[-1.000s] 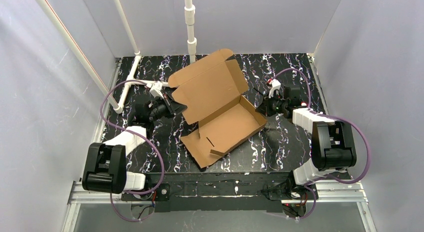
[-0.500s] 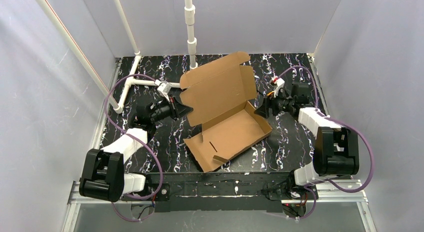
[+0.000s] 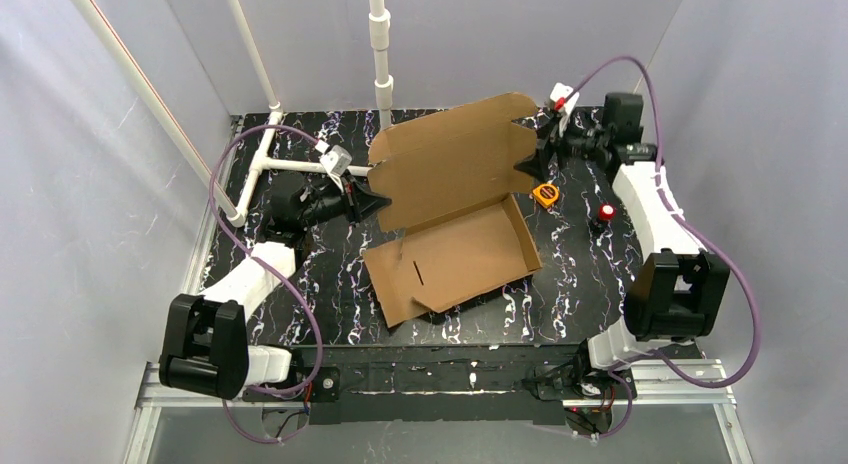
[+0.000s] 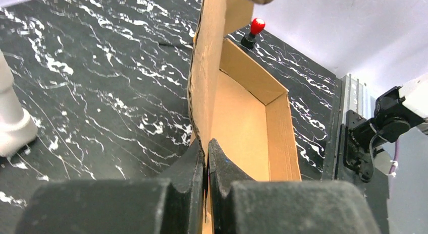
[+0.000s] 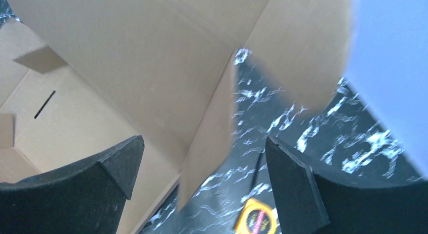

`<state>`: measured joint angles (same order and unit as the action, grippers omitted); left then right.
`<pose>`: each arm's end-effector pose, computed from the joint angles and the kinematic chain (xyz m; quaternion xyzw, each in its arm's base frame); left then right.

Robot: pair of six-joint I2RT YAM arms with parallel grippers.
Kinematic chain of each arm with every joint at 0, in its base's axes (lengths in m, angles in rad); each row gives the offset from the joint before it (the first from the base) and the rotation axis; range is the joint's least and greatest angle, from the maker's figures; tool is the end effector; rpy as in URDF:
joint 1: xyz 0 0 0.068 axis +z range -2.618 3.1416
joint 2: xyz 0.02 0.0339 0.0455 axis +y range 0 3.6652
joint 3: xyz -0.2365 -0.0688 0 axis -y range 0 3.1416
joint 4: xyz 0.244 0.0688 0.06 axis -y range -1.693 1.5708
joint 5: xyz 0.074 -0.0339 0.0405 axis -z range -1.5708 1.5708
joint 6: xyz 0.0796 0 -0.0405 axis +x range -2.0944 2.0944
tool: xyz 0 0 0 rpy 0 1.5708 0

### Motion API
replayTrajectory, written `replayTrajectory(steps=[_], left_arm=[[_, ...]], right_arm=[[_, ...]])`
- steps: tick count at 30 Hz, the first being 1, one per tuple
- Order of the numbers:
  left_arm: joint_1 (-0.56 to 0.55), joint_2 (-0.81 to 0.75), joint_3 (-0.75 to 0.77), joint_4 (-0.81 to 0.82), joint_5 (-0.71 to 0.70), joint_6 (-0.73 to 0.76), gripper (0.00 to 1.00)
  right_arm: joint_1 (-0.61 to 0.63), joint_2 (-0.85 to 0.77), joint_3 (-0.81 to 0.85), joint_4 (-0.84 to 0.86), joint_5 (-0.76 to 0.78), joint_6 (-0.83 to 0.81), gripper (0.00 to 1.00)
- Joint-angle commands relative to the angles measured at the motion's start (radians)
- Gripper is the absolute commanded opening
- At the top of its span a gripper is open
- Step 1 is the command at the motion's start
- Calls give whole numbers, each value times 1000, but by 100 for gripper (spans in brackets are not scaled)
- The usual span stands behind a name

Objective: Fold the paper box

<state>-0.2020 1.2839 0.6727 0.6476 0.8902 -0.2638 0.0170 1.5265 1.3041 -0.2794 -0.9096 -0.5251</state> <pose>0.2926 -0.1231 0.2540 0.2904 0.6358 -0.4407 0.5632 0.3674 0.0691 0.2954 -0.4226 0.6849 0.2509 0.5379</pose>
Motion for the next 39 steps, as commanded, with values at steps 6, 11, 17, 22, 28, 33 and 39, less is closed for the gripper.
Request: replayTrajectory(steps=[6,11,17,22,28,33,39], left_arm=[[-16,65,123,-7,86,151,0],[-16,109,190,-48,115,202,0],[-20,158,236,-57,152,223,0],[-22,164,242,-86,155,259,0],[-32,193,266,-99,156,304,0],[-32,195,266,-127,130,340,0],[-31,194,263,-157,100,362,0]], right_arm=[[-2,144,535,-705,-77,-469,98],[1,106,583,-741,-43,-512,98],[33,188,741,-837,16,-563,98],[60,189,814,-831,52,-568,98],[96,211,860,-821,34,-533,98],[105,145,740,-649,106,-387,98],[-22,56,606,-478,115,-194,98]])
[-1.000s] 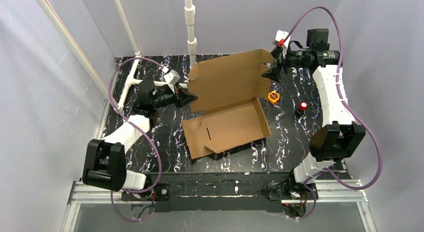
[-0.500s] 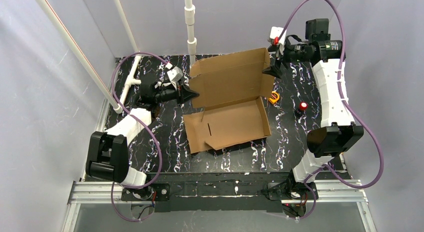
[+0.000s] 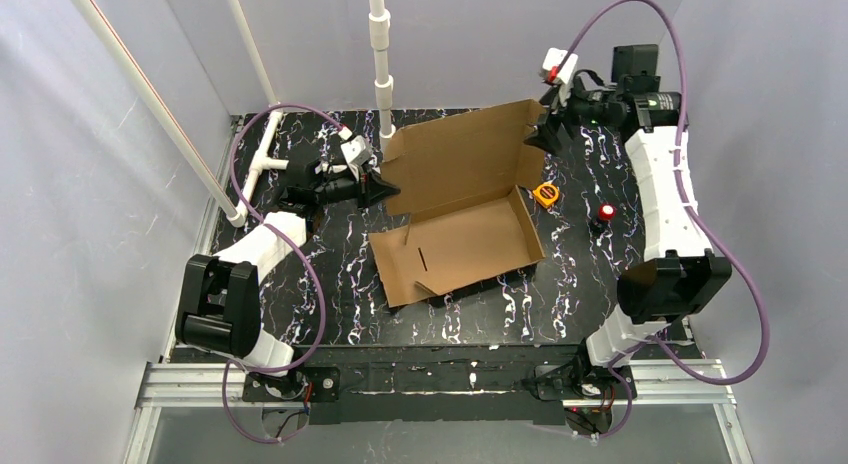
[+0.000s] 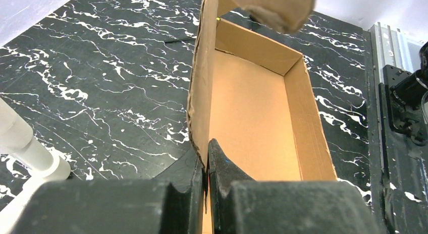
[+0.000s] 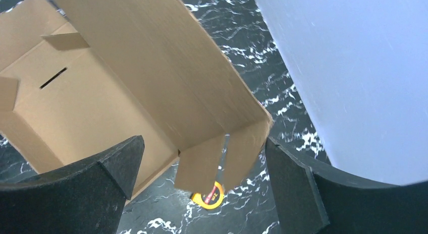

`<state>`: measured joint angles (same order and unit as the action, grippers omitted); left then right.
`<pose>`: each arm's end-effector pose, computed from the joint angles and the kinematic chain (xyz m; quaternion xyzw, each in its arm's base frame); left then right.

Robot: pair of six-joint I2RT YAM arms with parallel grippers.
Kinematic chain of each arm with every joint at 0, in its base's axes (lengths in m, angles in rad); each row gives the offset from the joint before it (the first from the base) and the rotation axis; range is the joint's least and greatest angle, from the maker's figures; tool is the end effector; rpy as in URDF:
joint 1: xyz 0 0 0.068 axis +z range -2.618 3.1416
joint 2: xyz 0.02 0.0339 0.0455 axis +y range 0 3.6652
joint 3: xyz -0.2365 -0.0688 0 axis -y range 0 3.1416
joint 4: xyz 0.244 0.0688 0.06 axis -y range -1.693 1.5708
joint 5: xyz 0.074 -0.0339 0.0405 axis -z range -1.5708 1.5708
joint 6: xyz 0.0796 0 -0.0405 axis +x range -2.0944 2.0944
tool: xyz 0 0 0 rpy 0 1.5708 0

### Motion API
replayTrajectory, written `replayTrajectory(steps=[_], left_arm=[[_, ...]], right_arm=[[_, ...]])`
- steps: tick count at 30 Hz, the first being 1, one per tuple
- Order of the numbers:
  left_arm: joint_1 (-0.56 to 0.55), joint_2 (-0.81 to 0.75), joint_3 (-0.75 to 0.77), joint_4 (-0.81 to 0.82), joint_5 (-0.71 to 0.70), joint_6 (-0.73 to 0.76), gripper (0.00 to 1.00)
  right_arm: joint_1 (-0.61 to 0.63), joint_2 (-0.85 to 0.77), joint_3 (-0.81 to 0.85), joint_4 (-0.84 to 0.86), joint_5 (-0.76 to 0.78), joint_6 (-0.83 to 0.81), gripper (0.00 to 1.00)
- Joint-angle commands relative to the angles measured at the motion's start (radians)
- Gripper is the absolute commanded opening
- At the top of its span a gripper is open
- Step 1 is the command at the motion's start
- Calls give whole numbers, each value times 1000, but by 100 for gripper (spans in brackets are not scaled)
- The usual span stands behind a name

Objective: Fold the paper box

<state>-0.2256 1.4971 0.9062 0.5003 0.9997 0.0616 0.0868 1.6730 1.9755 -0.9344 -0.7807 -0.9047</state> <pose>0.3312 -0.1447 0.2527 0.4126 0.5951 -0.4012 0.5609 0.3583 0.0874 0.4016 -0.5437 0.6436 0.1450 0.5188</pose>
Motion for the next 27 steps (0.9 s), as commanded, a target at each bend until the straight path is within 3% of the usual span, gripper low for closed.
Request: replayTrajectory(steps=[1,11,18,24,27], left_arm=[[-9,-19,27,-10,-14,34,0],[-8,-33,19,-11,2,29,0],[-10,-31,17,-11,28,26,0],[-14,-16,23,-10,46,18,0],[-15,-15,23,-11,42,15,0]], right_arm=[[-133,-110,-108,231,-28,219,98],[-185,-200,-566,591,-237,361,98],[-179,-147,-748,1023,-330,587,96],[-135,-82,-736,1102,-324,616,80],[-127,-62,-745,1145,-312,647,62]])
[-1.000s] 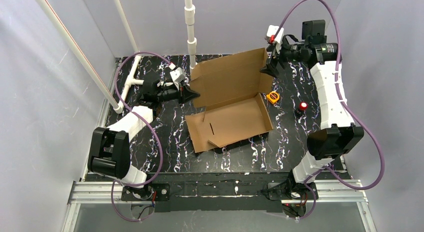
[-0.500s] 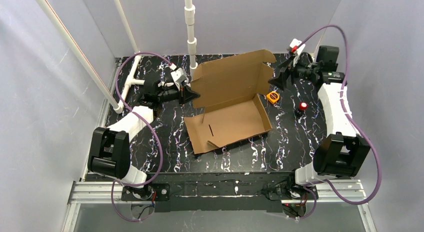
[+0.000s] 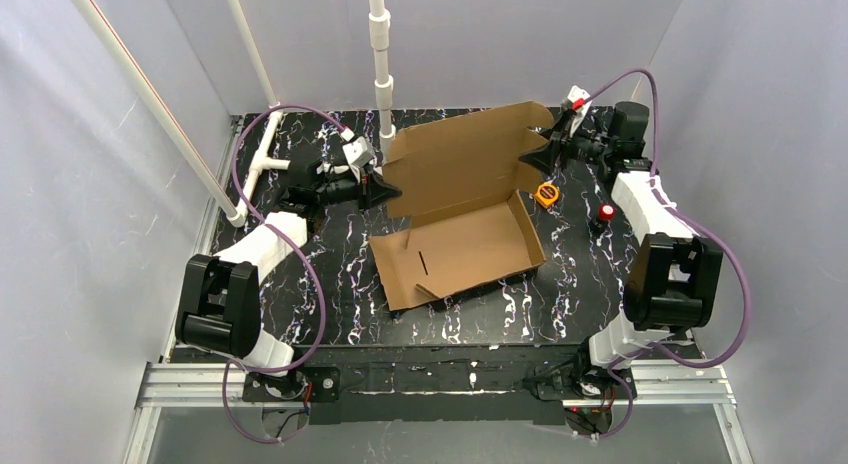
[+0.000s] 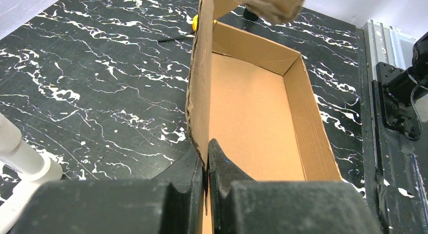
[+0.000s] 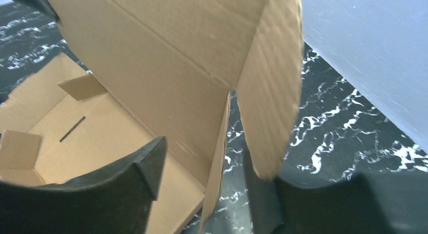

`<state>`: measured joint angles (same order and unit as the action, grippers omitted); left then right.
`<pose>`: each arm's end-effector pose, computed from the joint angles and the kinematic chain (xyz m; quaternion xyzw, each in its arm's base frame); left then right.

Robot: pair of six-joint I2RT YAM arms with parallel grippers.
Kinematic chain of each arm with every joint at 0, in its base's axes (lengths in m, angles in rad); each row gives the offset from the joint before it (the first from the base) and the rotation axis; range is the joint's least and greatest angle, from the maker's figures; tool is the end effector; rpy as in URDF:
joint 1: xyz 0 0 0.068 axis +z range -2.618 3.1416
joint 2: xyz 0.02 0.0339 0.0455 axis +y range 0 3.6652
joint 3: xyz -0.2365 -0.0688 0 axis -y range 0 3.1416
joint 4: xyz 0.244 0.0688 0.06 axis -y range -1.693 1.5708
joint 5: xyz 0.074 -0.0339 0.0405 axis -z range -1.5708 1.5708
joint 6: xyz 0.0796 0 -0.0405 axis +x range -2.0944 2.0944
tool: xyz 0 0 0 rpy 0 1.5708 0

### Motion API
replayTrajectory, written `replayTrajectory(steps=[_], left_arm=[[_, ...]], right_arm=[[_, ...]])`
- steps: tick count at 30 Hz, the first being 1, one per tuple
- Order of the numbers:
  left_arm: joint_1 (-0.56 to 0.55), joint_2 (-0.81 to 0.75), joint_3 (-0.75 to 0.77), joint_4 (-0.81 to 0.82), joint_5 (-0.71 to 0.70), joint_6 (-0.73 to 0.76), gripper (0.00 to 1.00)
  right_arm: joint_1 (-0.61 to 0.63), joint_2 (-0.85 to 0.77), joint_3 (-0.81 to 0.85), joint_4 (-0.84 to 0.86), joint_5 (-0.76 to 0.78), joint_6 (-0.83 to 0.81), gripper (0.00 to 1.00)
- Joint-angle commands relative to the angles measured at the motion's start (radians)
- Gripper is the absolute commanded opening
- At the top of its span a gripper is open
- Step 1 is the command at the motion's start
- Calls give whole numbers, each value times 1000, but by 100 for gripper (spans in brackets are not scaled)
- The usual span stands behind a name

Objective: Fold the paper box

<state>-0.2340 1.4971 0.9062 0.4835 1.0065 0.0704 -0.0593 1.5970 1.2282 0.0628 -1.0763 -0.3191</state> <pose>0.3293 -0.1476 0.2508 0.4173 0.5954 -0.4055 0.5540 0.3855 0.0473 0.2843 -0.3901 0.6475 0.3106 0.5762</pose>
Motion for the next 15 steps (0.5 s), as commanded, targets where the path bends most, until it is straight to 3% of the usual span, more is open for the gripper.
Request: replayTrajectory(steps=[1,3,6,10,11,15], left_arm=[[-6,-15,23,6,30,4,0],[-6,-14,23,6,11,-6,0],[1,-12,33,6,-58,-60,0],[42,-30,41,6,-183,-257,26],[61,-49,33,6,-231,-334,39],[169,-137,-41,6,-298,-551,63]], right_arm=[[19,16,0,150,-13,64,53],[17,12,-14,147,-13,52,27],[6,-8,-46,147,-16,26,1],[-19,-36,-87,169,-2,21,1],[-24,-40,-97,178,-2,25,1],[-35,-40,-119,207,-1,55,1]])
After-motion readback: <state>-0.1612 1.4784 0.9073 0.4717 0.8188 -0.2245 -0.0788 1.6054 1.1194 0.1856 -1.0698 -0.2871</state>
